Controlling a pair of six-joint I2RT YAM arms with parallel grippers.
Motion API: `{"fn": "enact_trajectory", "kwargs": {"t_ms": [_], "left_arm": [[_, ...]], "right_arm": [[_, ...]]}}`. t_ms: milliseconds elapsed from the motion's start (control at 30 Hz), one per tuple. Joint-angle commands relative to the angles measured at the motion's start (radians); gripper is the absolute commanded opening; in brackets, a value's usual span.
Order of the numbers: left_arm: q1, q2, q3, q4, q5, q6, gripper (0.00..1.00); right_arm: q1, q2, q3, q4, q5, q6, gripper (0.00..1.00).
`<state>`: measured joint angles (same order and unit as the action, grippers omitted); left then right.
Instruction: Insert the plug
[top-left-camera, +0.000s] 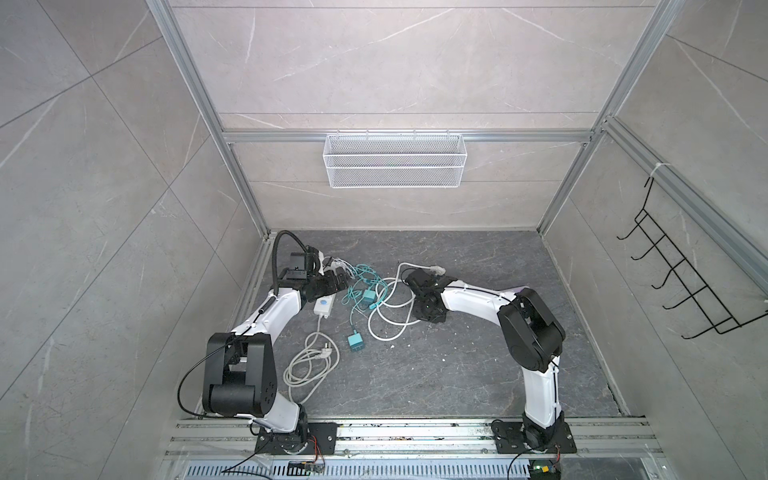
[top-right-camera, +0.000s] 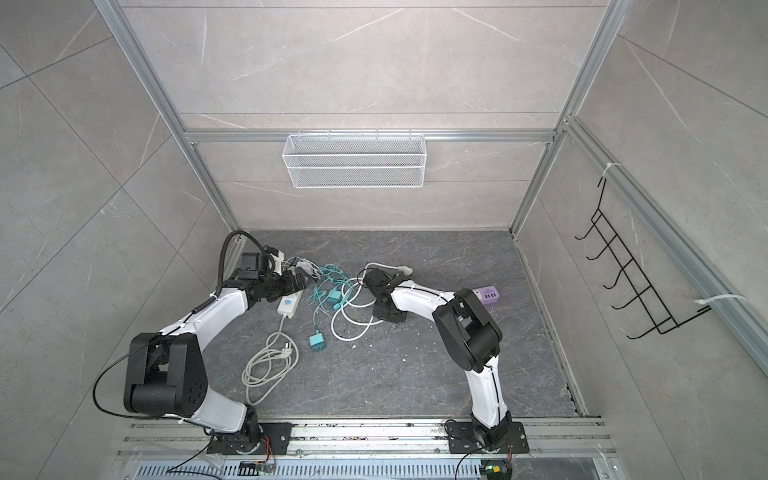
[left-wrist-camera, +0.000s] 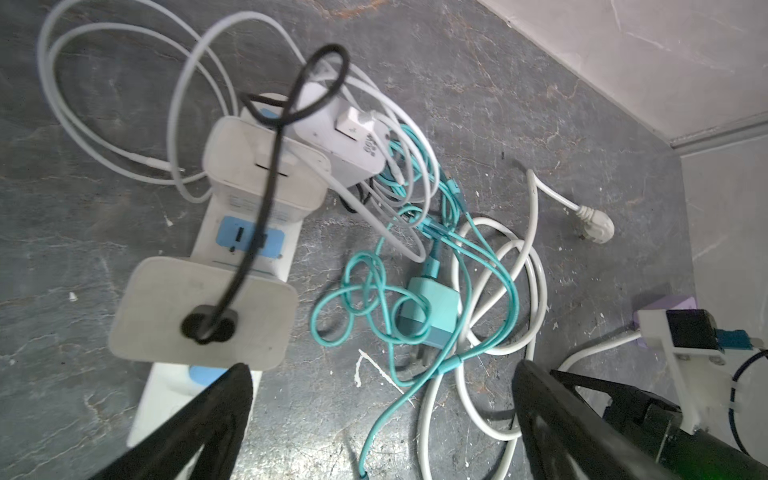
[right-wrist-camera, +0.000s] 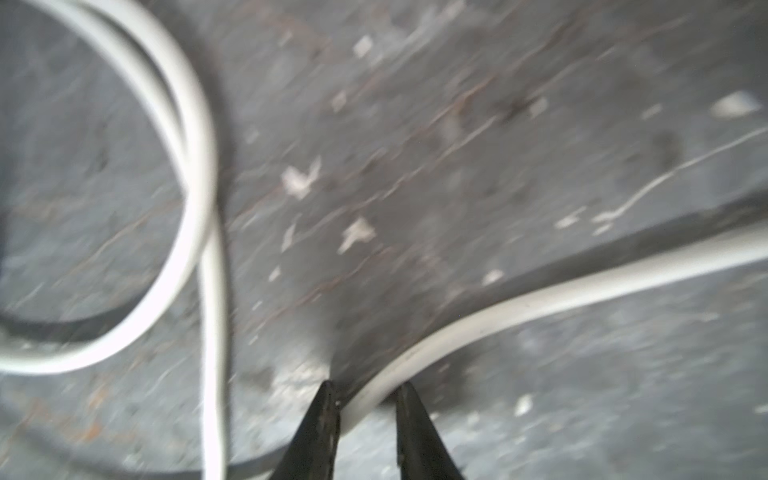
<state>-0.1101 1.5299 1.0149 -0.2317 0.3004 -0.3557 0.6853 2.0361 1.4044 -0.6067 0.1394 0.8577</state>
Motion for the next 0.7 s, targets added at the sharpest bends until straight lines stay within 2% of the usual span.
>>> {"fn": "enact_trajectory", "kwargs": {"t_ms": [0, 67, 133, 333, 567, 667], "left_arm": [[-0.061, 0.003, 0.023, 0.002, 0.043, 0.088, 1.0], [-0.099, 0.017, 0.04, -0.004, 0.039, 0.112, 1.0], [-0.133, 0.031, 0.055, -0.004, 0.04, 0.127, 1.0], [-0.215, 0.063, 0.093, -0.016, 0.039, 0.168, 1.0], [-0.266, 0.1, 0.128, -0.026, 0.047, 0.182, 1.0], [-0.321, 0.136, 0.152, -0.026, 0.049, 0.221, 0.99]], "right_arm": [[-0.01, 0.017, -0.01, -0.047, -0.109, 0.013, 0.29], [-0.013, 0.007, 0.005, -0.038, -0.152, -0.005, 0.32], [-0.014, -0.006, 0.014, -0.047, -0.142, -0.014, 0.34], [-0.114, -0.121, -0.01, -0.118, 0.047, -0.054, 0.43], [-0.263, -0.219, -0.056, -0.165, 0.253, -0.083, 0.47], [-0.335, -0.23, -0.084, -0.139, 0.273, -0.088, 0.48]]}}
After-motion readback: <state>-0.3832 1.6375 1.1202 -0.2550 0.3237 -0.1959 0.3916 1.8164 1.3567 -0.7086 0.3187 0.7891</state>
